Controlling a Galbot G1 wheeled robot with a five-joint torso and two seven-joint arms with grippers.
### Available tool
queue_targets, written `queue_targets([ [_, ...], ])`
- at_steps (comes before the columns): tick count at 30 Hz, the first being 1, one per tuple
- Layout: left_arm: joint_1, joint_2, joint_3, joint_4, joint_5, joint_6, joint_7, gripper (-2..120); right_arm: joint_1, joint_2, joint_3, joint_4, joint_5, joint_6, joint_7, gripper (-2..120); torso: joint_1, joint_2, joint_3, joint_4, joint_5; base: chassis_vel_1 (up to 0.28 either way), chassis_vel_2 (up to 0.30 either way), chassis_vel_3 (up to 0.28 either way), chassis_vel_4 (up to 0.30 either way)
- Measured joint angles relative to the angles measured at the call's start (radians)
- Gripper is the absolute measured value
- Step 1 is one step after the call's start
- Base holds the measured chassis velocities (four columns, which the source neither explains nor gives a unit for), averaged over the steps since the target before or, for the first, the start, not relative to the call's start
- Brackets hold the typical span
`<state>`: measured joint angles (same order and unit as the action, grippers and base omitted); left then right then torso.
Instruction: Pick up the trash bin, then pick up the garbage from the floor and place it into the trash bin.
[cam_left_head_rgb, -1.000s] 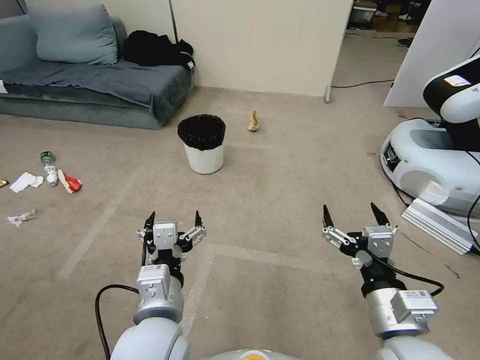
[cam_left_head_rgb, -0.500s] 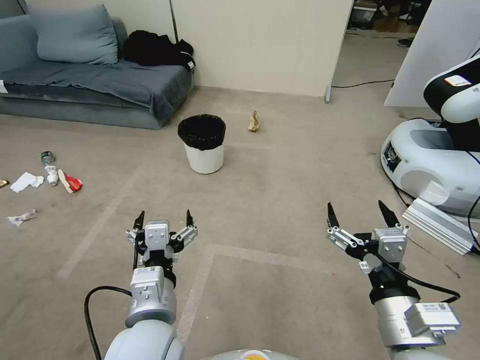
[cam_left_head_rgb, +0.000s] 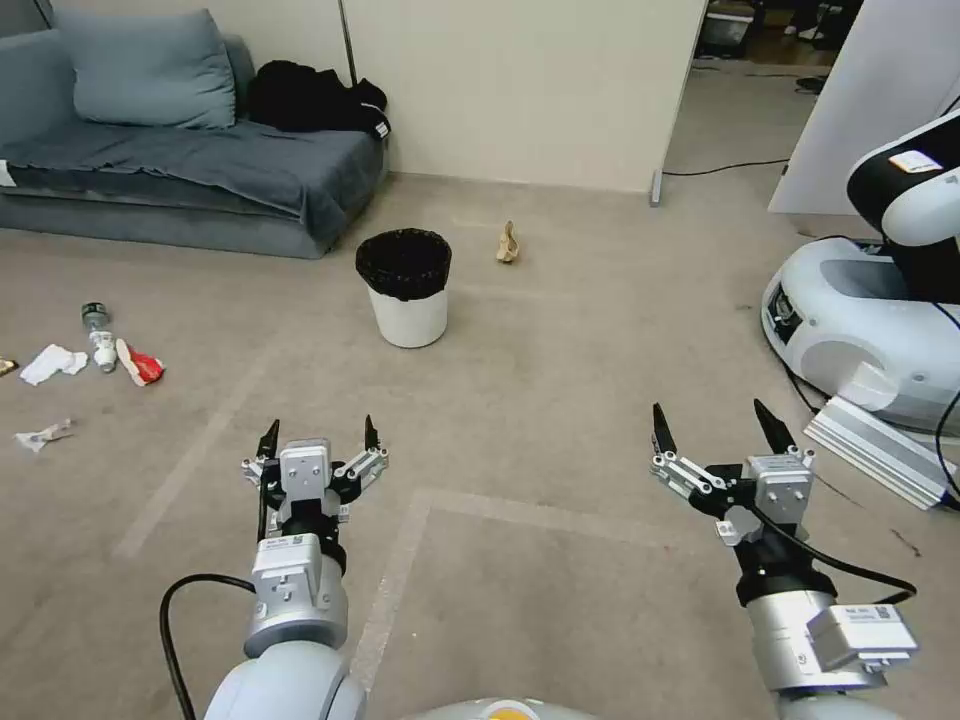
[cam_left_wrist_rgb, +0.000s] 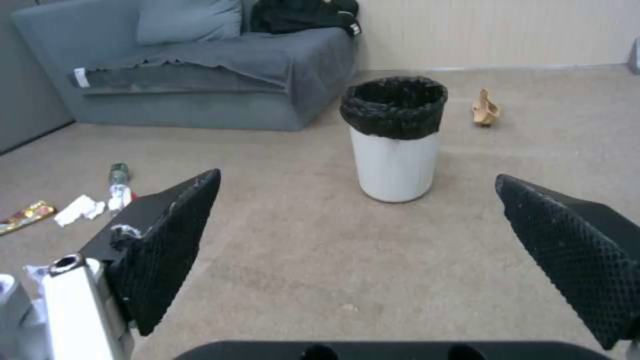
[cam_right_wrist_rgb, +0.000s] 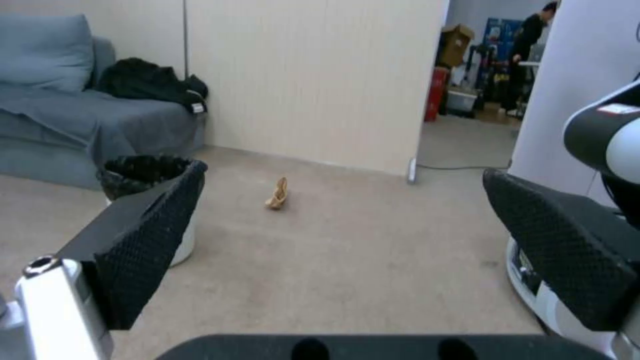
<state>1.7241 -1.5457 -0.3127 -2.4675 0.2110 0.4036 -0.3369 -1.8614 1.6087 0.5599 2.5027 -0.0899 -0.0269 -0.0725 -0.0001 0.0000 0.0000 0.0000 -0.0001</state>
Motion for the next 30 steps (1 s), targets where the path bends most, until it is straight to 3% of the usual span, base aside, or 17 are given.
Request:
queue_targets([
  [8, 0.005, -0.007, -0.001, 0.001, 0.012, -0.003, -0.001, 100, 0.007, 0.0, 0.0, -0.007, -0.003, 0.005, -0.002, 100, 0.0, 0.0, 0.0, 0.0, 0.0, -0.094, 0.087, 0.085, -0.097],
  [30, 0.0, 0.001, -0.002, 0.01, 0.022, -0.022, 0.004, 100, 0.007, -0.001, 0.007, -0.009, 0.005, 0.004, -0.008, 100, 0.0, 0.0, 0.0, -0.0001, 0.0, -0.214, 0.213, 0.215, -0.218],
])
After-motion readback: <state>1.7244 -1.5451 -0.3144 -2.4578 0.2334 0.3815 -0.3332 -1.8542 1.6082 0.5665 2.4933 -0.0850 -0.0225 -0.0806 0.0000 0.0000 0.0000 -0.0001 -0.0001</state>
